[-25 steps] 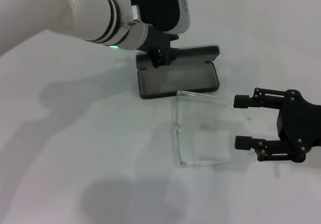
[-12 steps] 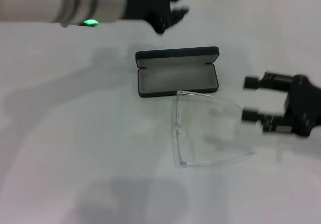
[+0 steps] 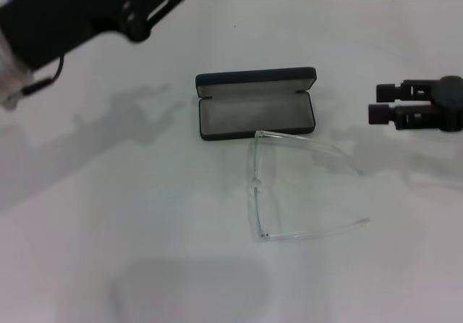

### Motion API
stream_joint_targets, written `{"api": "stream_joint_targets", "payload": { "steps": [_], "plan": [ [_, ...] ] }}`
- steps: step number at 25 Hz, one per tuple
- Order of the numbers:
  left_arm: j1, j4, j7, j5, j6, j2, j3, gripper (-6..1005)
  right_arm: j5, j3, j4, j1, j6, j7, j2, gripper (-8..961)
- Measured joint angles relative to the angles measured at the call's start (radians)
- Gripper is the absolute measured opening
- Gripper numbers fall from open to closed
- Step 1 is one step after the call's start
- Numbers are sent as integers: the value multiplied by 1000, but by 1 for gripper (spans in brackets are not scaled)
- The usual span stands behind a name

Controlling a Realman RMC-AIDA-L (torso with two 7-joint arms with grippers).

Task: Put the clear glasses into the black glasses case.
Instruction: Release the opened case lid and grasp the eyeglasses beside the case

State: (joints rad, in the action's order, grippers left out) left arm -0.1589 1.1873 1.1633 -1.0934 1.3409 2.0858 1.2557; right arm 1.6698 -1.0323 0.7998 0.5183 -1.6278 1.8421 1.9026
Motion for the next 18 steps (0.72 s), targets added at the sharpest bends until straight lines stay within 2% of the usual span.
{"api": "stream_joint_targets", "payload": {
  "steps": [2,5,10,13,15,18],
  "plan": [
    [9,-62,17,-4,42,0,-14,266,63,-3,49,31,-12,112,-2,736],
    [19,-167,17,-13,126,0,-61,393,197,-4,134,110,-68,305,-3,735],
    [46,-335,-23,-56,260,-5,-206,591,329,-5,159,312,-193,590,-14,734],
    [51,-411,-88,-110,310,-4,-258,704,428,-4,152,420,-253,721,-24,733],
    [61,-433,-138,-142,315,-1,-270,717,486,-3,130,478,-272,785,-18,732],
    [97,-442,-204,-176,317,0,-271,723,554,-3,55,558,-269,842,10,731]
  ]
}}
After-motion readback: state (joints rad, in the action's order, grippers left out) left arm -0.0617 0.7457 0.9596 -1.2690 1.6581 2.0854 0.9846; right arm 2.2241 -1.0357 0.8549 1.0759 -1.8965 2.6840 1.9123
